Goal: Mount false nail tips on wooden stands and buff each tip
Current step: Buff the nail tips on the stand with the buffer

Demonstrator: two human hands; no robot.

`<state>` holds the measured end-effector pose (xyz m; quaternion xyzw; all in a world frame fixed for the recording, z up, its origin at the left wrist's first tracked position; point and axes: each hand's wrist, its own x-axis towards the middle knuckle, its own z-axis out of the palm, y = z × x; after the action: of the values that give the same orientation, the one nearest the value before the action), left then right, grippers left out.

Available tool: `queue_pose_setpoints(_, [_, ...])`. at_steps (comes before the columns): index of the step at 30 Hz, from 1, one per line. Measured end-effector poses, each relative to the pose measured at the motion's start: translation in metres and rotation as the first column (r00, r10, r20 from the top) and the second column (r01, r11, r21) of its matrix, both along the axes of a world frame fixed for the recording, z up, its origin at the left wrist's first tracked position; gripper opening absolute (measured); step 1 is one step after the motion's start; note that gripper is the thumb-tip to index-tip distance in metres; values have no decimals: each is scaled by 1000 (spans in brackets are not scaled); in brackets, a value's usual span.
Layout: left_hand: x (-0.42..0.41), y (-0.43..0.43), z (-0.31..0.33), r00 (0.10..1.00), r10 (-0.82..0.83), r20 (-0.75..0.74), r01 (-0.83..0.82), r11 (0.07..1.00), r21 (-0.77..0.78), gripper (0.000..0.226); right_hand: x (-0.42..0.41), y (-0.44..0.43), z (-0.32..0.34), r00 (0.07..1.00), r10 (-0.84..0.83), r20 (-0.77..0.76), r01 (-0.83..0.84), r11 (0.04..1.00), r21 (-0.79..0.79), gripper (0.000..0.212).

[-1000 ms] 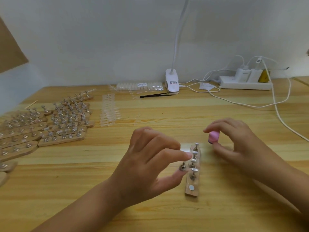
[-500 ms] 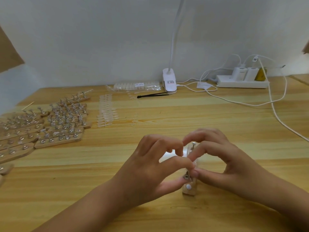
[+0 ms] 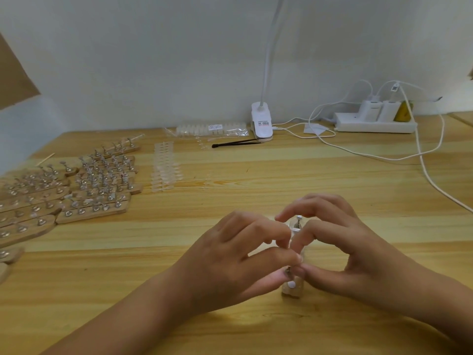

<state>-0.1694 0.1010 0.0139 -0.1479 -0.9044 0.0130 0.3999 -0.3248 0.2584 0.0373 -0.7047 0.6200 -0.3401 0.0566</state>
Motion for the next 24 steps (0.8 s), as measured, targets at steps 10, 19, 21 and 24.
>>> queue_pose_setpoints(10, [7,0,11,981,-91,171,49,969,241,83,-6,1,-1,994,30,-109,-27,999,30,16])
queue_pose_setpoints(19, [5,2,8,985,-110,131,86,981,176,71,-11,0,-6,972,74,-222,-57,995,80,34])
queue_pose_setpoints(21, [6,1,9,985,-115,126,91,979,180,71,-12,1,-2,986,42,-160,-31,997,71,39])
queue_pose_setpoints(24, [6,-3,10,984,-92,153,56,974,220,72,-22,0,1,993,-94,-77,98,994,53,40])
